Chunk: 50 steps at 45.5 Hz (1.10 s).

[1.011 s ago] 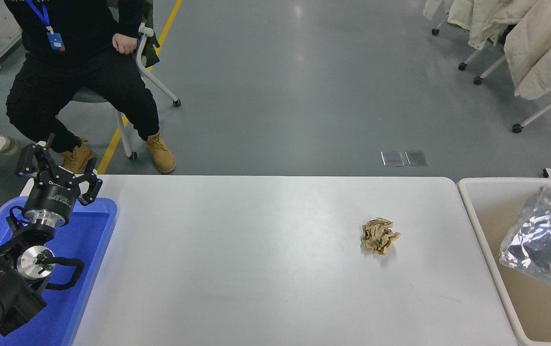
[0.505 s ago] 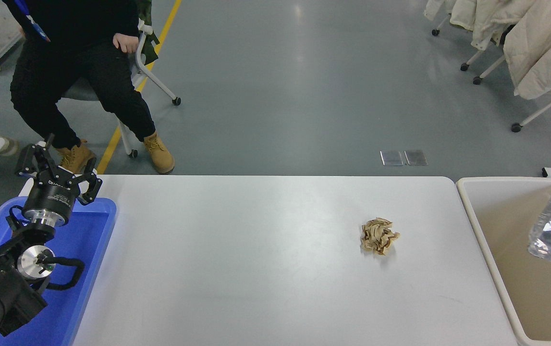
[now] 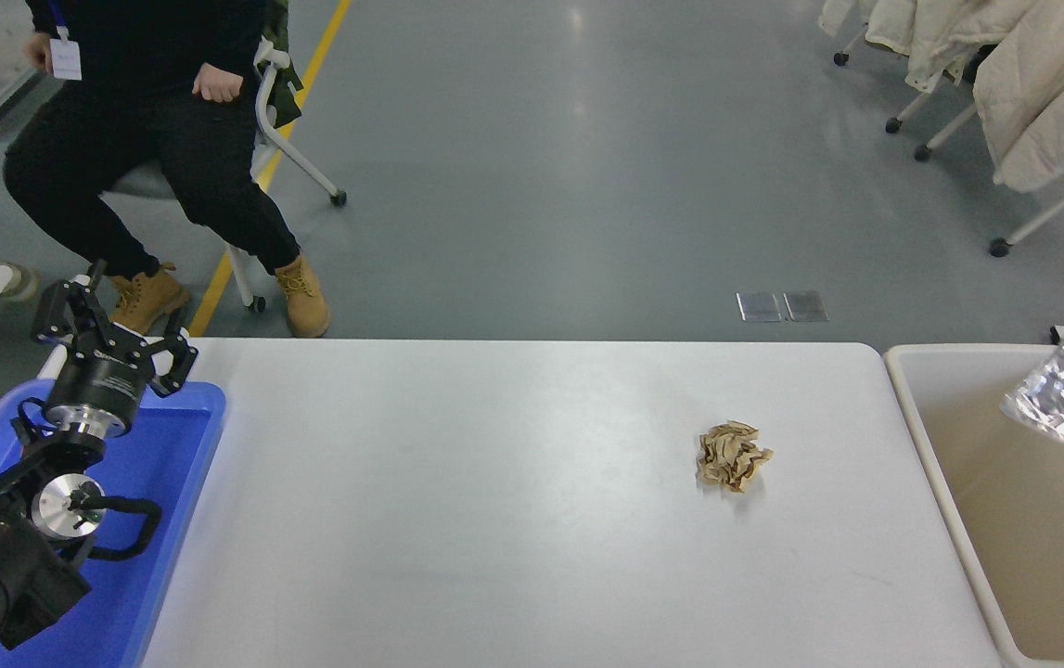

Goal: Clean the table surface

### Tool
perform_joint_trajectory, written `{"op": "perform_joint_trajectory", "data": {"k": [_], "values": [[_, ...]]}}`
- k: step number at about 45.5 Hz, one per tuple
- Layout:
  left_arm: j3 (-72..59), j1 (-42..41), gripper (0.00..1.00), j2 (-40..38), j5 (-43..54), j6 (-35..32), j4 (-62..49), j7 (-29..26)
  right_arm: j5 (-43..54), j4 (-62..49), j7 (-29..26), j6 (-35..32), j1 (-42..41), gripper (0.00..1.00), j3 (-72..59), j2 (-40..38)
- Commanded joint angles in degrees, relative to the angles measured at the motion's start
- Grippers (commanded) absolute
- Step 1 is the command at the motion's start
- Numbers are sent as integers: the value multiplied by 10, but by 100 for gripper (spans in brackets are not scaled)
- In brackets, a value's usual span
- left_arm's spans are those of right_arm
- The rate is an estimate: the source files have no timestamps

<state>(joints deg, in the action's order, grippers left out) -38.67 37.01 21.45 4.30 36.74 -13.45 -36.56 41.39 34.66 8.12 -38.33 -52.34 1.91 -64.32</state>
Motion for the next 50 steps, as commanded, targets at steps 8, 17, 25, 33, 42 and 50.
{"op": "perform_joint_trajectory", "data": {"k": [8,17,25,33,42,50], "values": [[0,0,100,0,0,0,0,0,-157,-389,1,87,105,0,5,305],[0,0,100,0,0,0,0,0,-206,-412,1,190,139,0,8,363],[0,0,100,0,0,0,0,0,-249,-408,6,296,173,0,11,413],[0,0,100,0,-1,-1,0,0,-264,-405,7,389,184,0,12,479],[0,0,100,0,0,-1,0,0,-289,-405,7,440,184,0,13,510],[0,0,100,0,0,-1,0,0,-311,-405,6,442,184,0,13,510]]}}
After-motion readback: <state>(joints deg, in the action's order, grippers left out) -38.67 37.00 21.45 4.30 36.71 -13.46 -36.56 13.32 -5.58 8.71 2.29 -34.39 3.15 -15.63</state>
